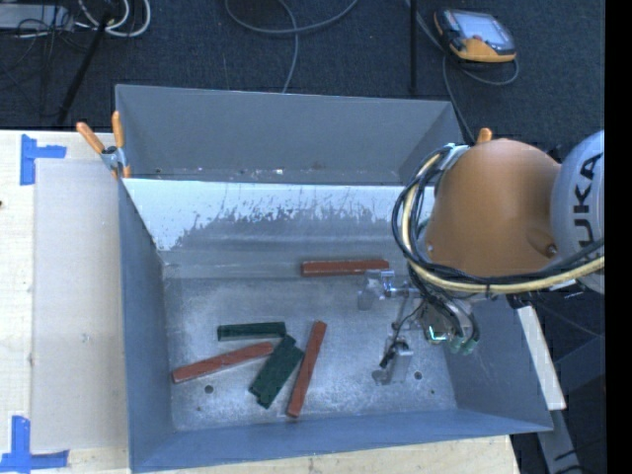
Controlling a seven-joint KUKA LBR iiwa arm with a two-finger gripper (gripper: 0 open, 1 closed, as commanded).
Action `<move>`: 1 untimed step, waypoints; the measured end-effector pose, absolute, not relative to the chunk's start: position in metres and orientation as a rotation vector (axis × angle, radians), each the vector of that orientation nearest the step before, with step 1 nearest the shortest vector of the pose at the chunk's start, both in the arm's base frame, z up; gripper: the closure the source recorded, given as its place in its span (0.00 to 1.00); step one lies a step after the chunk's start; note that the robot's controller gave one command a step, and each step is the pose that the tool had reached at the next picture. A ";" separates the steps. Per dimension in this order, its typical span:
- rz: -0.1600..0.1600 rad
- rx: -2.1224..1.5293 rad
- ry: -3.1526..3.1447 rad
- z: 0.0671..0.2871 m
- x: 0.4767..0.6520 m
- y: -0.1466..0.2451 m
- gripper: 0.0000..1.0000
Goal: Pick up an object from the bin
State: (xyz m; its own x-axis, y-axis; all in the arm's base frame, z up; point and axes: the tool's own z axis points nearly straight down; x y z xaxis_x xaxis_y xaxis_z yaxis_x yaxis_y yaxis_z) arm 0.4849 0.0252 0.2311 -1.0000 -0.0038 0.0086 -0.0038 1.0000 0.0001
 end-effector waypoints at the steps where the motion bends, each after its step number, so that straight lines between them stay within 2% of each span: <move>1: -0.004 0.423 -3.113 0.067 0.519 0.195 0.00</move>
Offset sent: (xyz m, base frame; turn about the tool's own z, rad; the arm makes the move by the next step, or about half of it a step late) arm 0.0348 0.1663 -0.1611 -0.2591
